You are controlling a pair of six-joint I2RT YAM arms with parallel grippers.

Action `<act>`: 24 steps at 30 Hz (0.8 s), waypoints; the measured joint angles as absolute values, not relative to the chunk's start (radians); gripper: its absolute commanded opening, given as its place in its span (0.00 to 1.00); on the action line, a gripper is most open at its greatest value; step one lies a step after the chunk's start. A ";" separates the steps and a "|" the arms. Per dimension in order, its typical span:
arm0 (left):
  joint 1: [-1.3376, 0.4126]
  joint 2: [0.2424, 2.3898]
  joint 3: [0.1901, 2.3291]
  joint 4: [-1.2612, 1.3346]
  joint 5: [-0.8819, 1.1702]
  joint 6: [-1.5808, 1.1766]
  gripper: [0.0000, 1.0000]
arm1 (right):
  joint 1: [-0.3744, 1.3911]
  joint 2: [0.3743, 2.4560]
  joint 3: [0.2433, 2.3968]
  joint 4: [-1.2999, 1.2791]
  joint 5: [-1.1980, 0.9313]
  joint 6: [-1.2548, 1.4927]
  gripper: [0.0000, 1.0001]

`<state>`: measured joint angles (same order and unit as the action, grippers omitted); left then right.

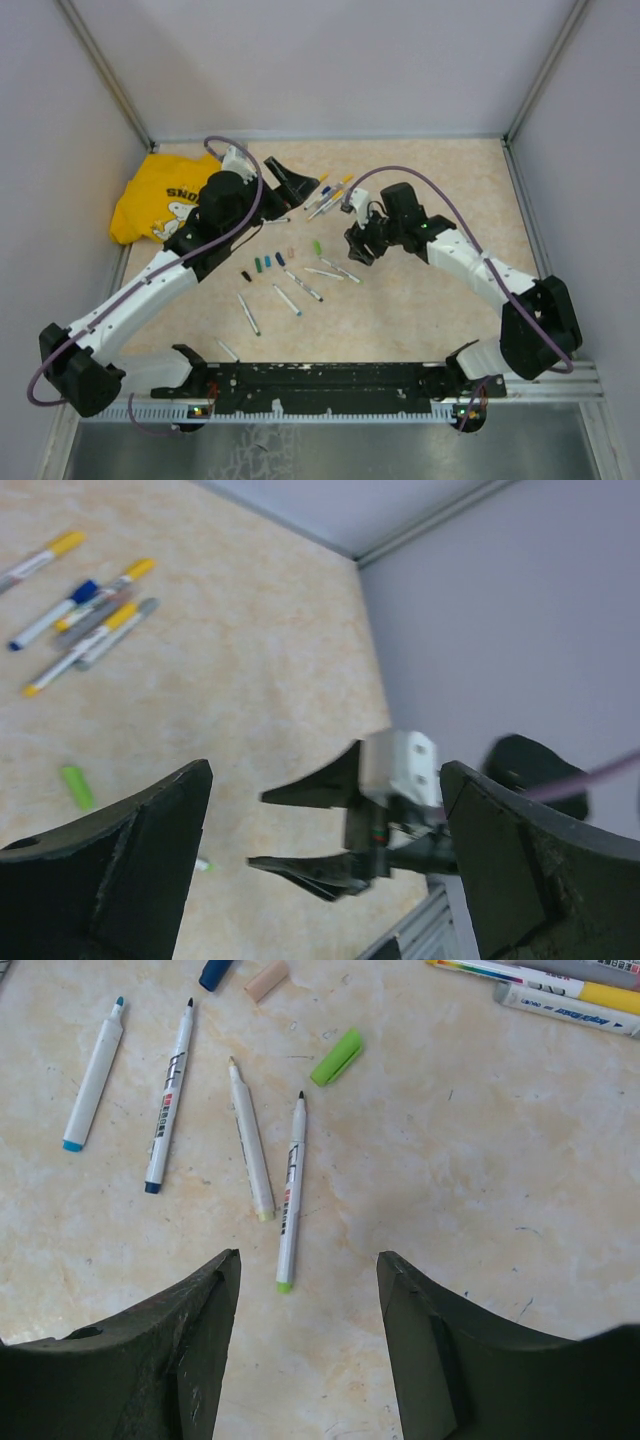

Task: Open the pen caps
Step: Pick up the pen from the center of the board.

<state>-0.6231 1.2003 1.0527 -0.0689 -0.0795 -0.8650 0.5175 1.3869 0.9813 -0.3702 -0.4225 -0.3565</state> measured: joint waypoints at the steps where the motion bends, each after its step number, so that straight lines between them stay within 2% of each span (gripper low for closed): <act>1: -0.649 1.192 1.074 -0.068 -0.081 -0.862 1.00 | 0.516 1.387 0.981 -0.370 -0.424 -0.356 0.58; 17: -1.039 1.164 1.274 -0.105 -0.215 -0.837 1.00 | 0.498 1.387 0.975 -0.379 -0.436 -0.356 0.57; 24: -1.097 1.179 1.314 -0.105 -0.262 -0.827 1.00 | 0.492 1.387 0.975 -0.383 -0.445 -0.356 0.57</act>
<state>-1.0966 1.1786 1.3144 -0.1051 -0.2615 -0.8268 0.4923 1.3869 0.9752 -0.3828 -0.4446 -0.3565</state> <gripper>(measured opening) 0.997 0.575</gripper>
